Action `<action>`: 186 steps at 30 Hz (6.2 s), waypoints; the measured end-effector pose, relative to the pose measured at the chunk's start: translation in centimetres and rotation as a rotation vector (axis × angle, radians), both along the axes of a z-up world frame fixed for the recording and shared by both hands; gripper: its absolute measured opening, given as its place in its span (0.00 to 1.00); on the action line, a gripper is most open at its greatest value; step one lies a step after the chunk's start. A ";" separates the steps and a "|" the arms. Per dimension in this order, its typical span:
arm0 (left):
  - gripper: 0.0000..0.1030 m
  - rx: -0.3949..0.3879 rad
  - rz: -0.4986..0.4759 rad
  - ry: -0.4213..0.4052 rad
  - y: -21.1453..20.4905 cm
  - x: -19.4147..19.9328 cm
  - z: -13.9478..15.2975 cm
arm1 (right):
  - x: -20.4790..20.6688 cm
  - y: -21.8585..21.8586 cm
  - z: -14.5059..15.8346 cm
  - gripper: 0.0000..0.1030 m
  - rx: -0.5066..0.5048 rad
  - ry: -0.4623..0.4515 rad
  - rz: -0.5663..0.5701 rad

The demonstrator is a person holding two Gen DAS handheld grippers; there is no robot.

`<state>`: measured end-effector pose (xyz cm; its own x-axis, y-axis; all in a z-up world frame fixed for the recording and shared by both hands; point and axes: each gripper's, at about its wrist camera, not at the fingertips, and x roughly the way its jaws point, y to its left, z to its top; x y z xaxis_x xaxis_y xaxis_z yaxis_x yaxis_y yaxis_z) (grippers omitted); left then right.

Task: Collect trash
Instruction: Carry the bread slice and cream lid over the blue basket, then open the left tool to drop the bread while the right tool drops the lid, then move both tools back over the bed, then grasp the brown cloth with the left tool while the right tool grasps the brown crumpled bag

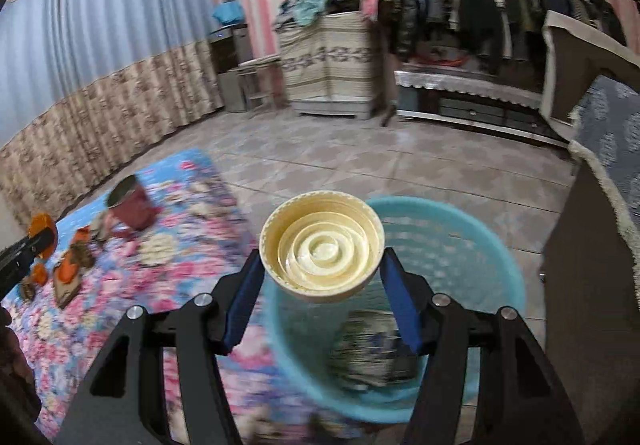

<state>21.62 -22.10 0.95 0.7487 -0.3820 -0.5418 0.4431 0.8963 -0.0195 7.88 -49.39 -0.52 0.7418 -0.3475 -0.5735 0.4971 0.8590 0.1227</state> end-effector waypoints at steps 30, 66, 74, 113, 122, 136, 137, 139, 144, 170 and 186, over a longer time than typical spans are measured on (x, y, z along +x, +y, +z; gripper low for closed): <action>0.52 0.030 -0.458 0.024 -24.2 -6.1 -5.0 | -5.6 -10.2 -2.4 0.58 0.038 -0.019 -0.178; 0.95 -0.021 -0.092 -0.130 -12.5 -2.8 1.2 | 0.3 -7.3 -5.3 0.78 0.017 0.029 -0.114; 0.95 -0.032 -0.063 -0.125 -9.9 -2.8 1.6 | -0.3 -6.2 -4.1 0.93 -0.024 -0.010 -0.116; 0.95 -0.021 0.503 0.002 26.3 2.1 -2.5 | 12.3 22.5 -0.3 0.94 -0.112 -0.060 0.374; 0.95 -0.001 0.512 0.070 28.7 3.9 -4.7 | 16.6 25.8 -2.3 0.94 -0.101 -0.015 0.412; 0.89 0.036 0.503 0.178 30.2 8.4 -6.0 | 21.4 26.1 -6.0 0.94 -0.048 0.080 0.449; 0.88 0.036 0.499 0.181 30.1 8.7 -6.0 | 21.5 26.0 -6.0 0.94 -0.037 0.079 0.453; 0.84 0.033 0.492 0.193 29.8 9.8 -6.3 | 21.6 25.9 -5.8 0.94 -0.041 0.073 0.455; 0.56 0.010 0.449 0.282 29.3 11.6 -7.5 | 21.5 26.2 -5.4 0.94 -0.102 0.068 0.456; 0.36 0.050 0.434 0.150 30.2 8.9 -5.5 | 25.6 30.9 -6.1 0.55 -0.033 0.153 0.566; 0.36 -0.008 0.407 0.126 29.7 6.8 -4.5 | 20.5 28.1 -3.8 0.11 -0.002 0.074 0.565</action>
